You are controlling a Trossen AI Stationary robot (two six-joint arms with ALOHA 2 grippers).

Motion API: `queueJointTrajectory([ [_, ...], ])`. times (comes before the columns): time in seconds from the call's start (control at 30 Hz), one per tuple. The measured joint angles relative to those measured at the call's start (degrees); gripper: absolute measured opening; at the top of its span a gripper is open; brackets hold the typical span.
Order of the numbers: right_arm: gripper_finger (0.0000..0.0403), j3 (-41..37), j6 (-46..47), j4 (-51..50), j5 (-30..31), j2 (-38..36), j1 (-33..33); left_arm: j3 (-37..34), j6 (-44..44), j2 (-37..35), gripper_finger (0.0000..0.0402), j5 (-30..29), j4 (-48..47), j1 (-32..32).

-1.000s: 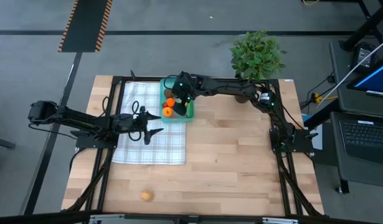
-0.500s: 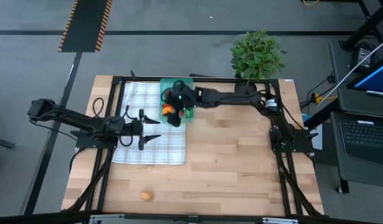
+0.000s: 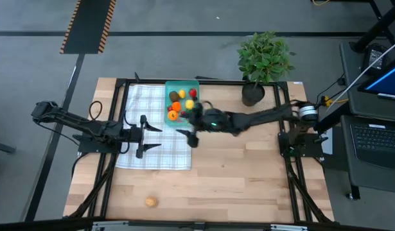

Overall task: Pick and placing Produce into tupperware
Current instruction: Put the brown potato into the blue bin

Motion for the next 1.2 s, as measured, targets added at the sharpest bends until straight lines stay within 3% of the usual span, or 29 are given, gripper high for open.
queueJointTrajectory([
  [0.2, 0.0316, -21.0, -3.7, 20.8, 1.8, -11.6, 2.6, 0.0, 0.0, -0.4, 0.0275, 0.0, 0.1, -1.6],
  [0.47, 0.0316, -38.7, -6.2, 37.0, 1.7, -19.8, 5.0, 0.0, -1.5, -0.4, 0.0275, 0.0, 0.4, -1.8],
  [0.6, 0.0316, -42.3, -5.9, 43.9, 1.7, -20.8, 5.0, 0.0, -5.8, -0.4, 0.0275, 1.2, 0.8, -1.7],
  [0.8, 0.0316, -43.3, -5.7, 42.5, 1.7, -20.5, 5.0, 0.0, -4.6, -0.4, 0.0275, 9.6, -0.9, -2.0],
  [0.97, 0.0316, -43.3, -5.6, 41.2, 1.7, -20.4, 5.0, 1.5, -8.4, -0.2, 0.0275, 8.4, -7.7, -4.2],
  [1.2, 0.0316, -43.3, -4.0, 40.6, 1.5, -20.4, 5.0, 12.4, -11.8, 3.3, 0.0275, 5.2, -22.2, -9.7],
])
